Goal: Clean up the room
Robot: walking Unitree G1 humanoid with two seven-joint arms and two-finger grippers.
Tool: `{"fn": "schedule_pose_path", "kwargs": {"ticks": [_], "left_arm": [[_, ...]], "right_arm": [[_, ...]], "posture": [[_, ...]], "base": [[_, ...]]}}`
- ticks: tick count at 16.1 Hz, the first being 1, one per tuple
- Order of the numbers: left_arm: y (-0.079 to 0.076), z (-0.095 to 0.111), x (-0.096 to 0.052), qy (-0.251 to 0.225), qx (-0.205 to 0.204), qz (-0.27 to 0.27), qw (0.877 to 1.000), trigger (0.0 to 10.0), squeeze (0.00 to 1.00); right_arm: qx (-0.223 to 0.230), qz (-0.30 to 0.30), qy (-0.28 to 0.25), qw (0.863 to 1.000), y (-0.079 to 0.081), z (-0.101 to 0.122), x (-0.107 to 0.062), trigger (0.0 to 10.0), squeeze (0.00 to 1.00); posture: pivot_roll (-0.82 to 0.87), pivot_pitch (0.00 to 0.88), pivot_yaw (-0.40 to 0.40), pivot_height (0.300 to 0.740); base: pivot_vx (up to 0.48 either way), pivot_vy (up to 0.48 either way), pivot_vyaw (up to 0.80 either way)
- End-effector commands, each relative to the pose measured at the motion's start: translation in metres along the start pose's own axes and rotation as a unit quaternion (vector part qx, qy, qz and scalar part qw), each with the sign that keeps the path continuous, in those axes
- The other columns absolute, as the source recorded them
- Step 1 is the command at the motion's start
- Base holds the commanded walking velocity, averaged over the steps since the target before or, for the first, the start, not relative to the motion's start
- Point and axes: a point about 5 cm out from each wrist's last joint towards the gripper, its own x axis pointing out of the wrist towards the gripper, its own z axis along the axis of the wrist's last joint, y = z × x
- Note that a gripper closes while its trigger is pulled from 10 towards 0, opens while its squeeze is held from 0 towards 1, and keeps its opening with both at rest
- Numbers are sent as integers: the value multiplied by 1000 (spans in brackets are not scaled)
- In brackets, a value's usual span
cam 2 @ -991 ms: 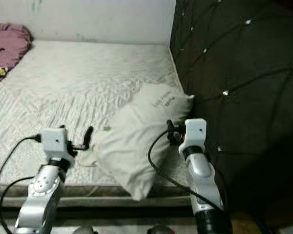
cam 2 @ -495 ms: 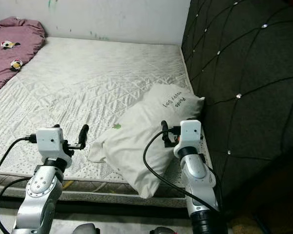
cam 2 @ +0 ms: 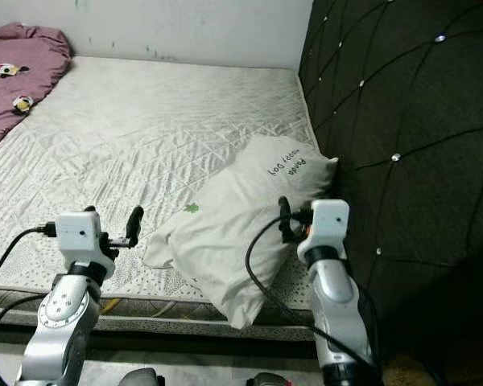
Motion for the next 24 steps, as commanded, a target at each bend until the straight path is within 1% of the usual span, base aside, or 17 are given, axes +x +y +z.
{"fn": "schedule_pose_path", "kwargs": {"ticks": [1, 4, 7, 8, 9, 11, 14, 24], "left_arm": [[0, 3, 0, -2, 8, -3, 1000, 10000, 0], [0, 3, -2, 0, 6, 5, 1000, 10000, 0], [3, 2, -9, -1, 2, 29, 1000, 10000, 0], [3, 1, -10, 0, 1, 32, 999, 10000, 0], [5, -1, -15, 4, -2, 43, 999, 10000, 0], [4, -1, -16, 5, -5, 48, 999, 10000, 0], [3, -2, -15, 9, -8, 44, 999, 10000, 0], [2, -1, -9, 10, 3, 29, 1000, 10000, 0]], "right_arm": [[-1, -4, -5, 1000, 0, 5, 0, 10000, 0], [-6, 1, 3, 1000, 0, 4, 1, 10000, 0], [-15, 26, 12, 999, 2, 2, 6, 10000, 0], [-16, 29, 13, 999, 3, 2, 7, 10000, 0], [-17, 37, 14, 999, 5, 3, 10, 10000, 0], [-19, 45, 14, 999, 8, 3, 12, 10000, 0], [-18, 46, 14, 999, 9, 3, 12, 10000, 0], [-10, 38, 10, 999, 9, 2, 12, 10000, 0]], "posture": [[-1, 0, -12, 740], [21, 0, -39, 740], [54, 0, -86, 740], [56, 0, -89, 740], [67, 0, -105, 740], [71, 0, -110, 740], [61, 0, -101, 740], [52, 0, -77, 740]], "base": [[0, 0, 0], [0, 0, 0], [0, 0, 0], [0, 0, 0], [0, 0, 0], [0, 0, 0], [0, 0, 0], [0, 0, 0]]}}
